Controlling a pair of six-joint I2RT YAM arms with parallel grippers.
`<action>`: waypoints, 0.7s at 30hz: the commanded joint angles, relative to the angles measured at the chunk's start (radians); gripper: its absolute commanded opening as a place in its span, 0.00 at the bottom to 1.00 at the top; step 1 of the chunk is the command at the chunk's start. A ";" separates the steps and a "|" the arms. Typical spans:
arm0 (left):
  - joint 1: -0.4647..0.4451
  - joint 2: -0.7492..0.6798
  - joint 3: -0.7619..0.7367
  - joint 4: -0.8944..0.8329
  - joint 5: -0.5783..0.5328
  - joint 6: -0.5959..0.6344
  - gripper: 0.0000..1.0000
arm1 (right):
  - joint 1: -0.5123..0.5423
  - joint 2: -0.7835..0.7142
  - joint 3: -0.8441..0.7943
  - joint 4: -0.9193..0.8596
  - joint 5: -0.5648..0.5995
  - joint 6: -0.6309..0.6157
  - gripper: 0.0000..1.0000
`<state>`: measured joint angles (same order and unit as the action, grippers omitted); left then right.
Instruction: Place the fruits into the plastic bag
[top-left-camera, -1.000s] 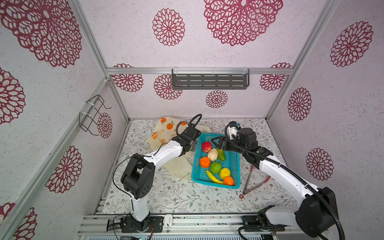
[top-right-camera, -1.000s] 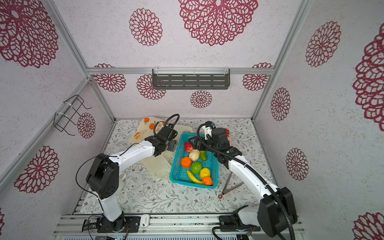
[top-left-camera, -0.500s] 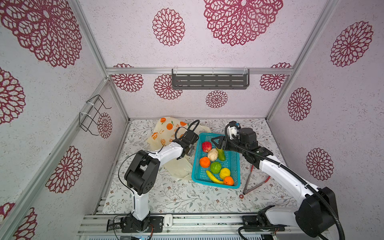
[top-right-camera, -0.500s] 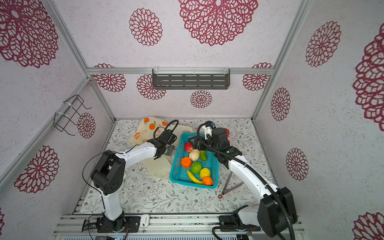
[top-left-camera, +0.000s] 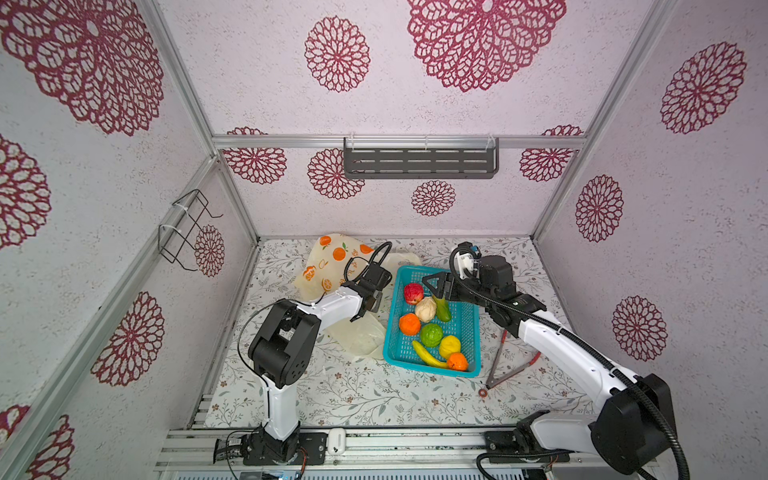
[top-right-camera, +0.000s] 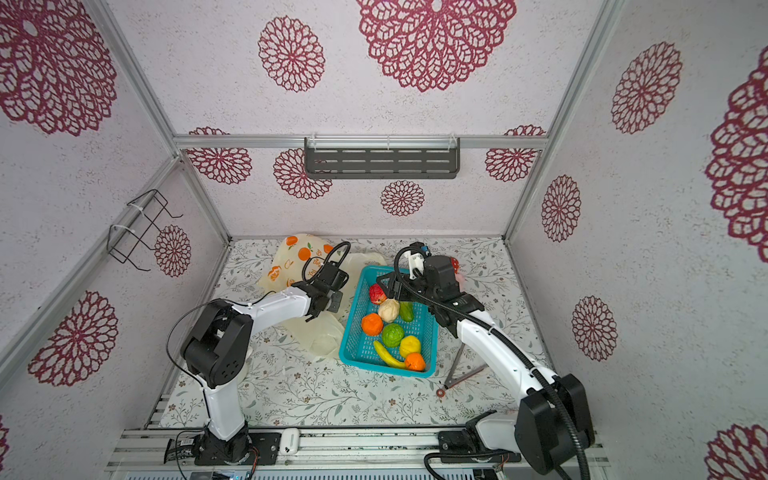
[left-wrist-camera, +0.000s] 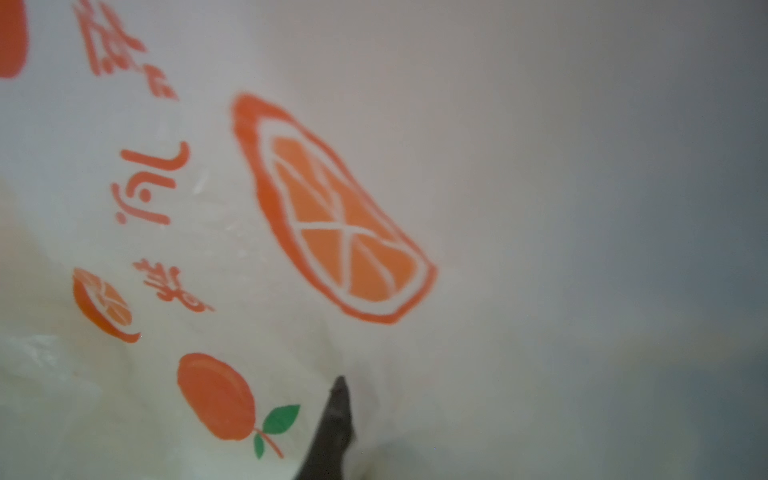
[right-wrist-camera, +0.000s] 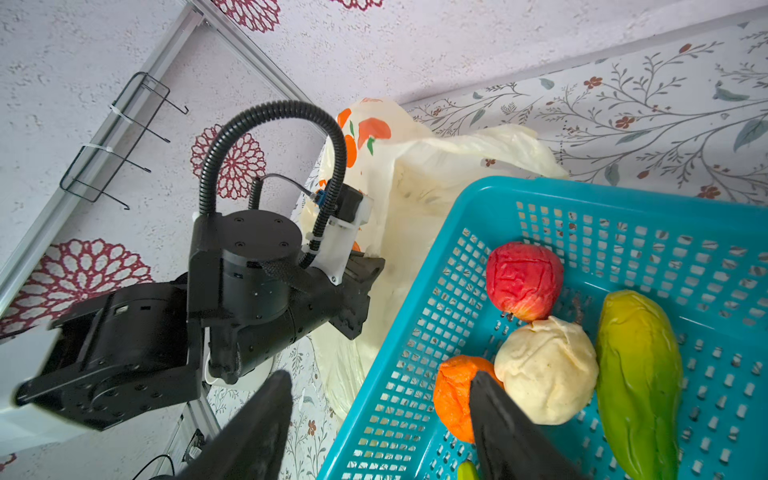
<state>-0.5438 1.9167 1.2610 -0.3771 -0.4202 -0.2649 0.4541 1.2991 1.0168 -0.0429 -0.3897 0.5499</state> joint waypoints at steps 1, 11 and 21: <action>0.038 -0.085 -0.029 0.064 0.114 -0.039 0.00 | -0.003 -0.030 0.010 0.021 -0.002 -0.014 0.70; 0.149 -0.374 0.032 -0.129 0.481 -0.195 0.00 | -0.002 -0.041 0.005 -0.041 -0.001 -0.042 0.70; 0.228 -0.563 0.001 -0.242 0.456 -0.217 0.00 | 0.089 0.051 0.041 -0.172 0.000 -0.099 0.69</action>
<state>-0.3634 1.3571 1.2774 -0.5465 0.0334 -0.4496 0.4984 1.3174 1.0183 -0.1467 -0.3965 0.5045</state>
